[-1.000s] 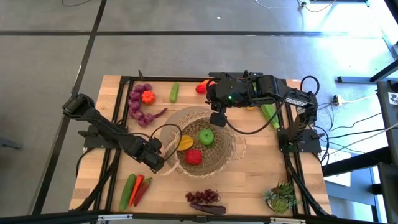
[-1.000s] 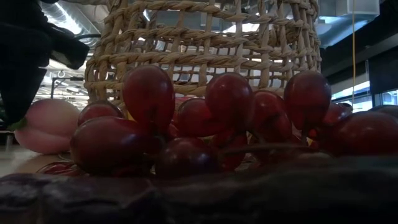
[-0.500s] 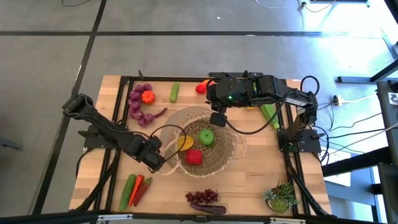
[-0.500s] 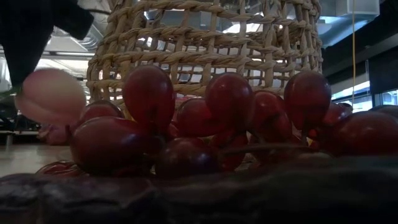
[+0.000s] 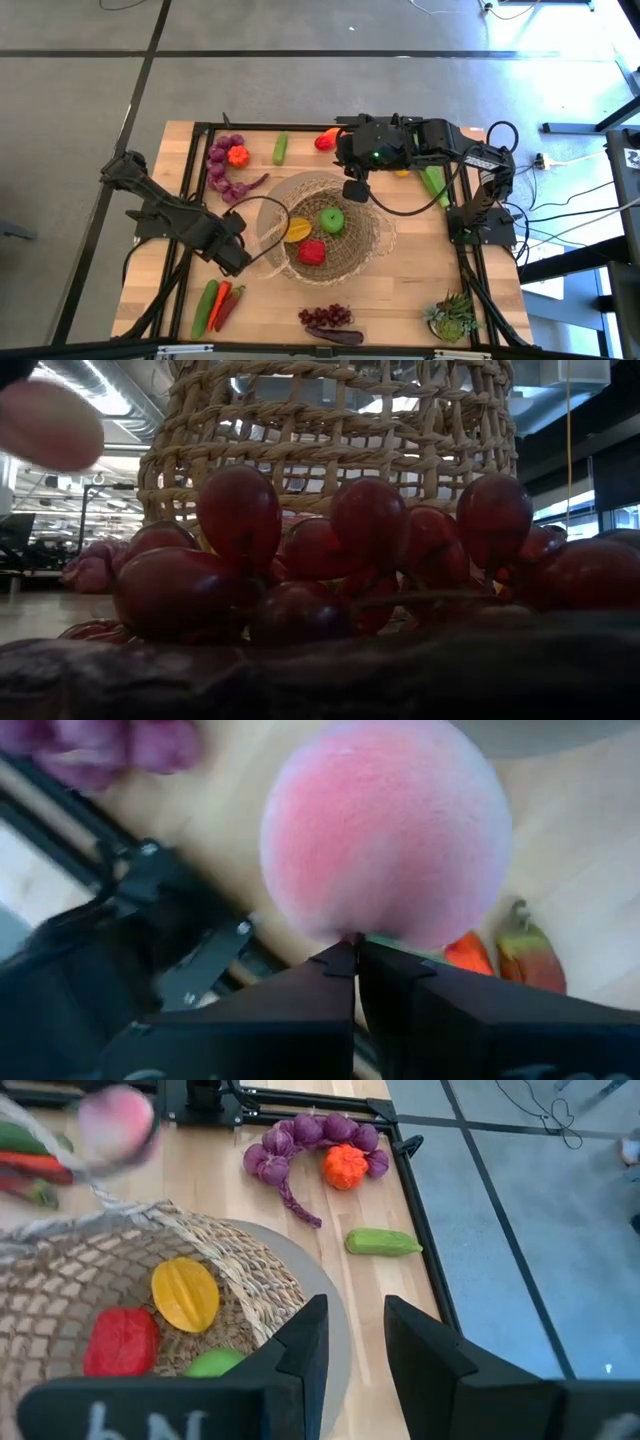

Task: Build produce basket
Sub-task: Put the pink peach into the brown basket

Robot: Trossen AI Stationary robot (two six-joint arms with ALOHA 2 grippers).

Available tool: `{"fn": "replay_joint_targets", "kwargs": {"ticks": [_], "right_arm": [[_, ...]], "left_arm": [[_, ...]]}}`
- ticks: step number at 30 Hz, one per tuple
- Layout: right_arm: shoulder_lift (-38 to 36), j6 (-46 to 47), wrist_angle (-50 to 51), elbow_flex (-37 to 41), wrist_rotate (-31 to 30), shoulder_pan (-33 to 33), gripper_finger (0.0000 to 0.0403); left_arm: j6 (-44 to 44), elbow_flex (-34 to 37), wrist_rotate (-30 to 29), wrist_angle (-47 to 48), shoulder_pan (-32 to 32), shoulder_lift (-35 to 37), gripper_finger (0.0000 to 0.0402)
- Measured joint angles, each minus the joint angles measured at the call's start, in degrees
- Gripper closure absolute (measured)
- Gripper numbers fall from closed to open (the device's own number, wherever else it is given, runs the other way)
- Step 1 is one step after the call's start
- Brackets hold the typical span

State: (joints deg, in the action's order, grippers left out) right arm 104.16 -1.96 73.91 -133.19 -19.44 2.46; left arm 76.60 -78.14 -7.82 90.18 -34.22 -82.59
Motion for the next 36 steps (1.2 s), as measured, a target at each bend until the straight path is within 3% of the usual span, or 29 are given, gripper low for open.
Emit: {"fn": "replay_joint_targets", "kwargs": {"ticks": [7, 20, 31, 36], "right_arm": [[-0.1, -1.7, 1.5, 0.0, 0.0, 0.0, 0.0305], [-0.2, -1.6, 1.9, 0.0, 0.0, 0.0, 0.0305], [-0.2, -1.3, 2.2, 0.0, 0.0, 0.0, 0.0305], [-0.2, -1.3, 2.3, 0.0, 0.1, 0.0, 0.0305]], "left_arm": [[-2.7, -10.3, -8.4, -0.2, -0.3, 0.2, 0.0401], [-17.9, -22.8, -19.1, -0.2, 2.9, 0.2, 0.0401], [-33.4, -25.9, -25.7, -0.2, 9.1, 0.2, 0.0401], [-41.9, -26.2, -26.4, -6.2, 11.6, 0.2, 0.0401]]}}
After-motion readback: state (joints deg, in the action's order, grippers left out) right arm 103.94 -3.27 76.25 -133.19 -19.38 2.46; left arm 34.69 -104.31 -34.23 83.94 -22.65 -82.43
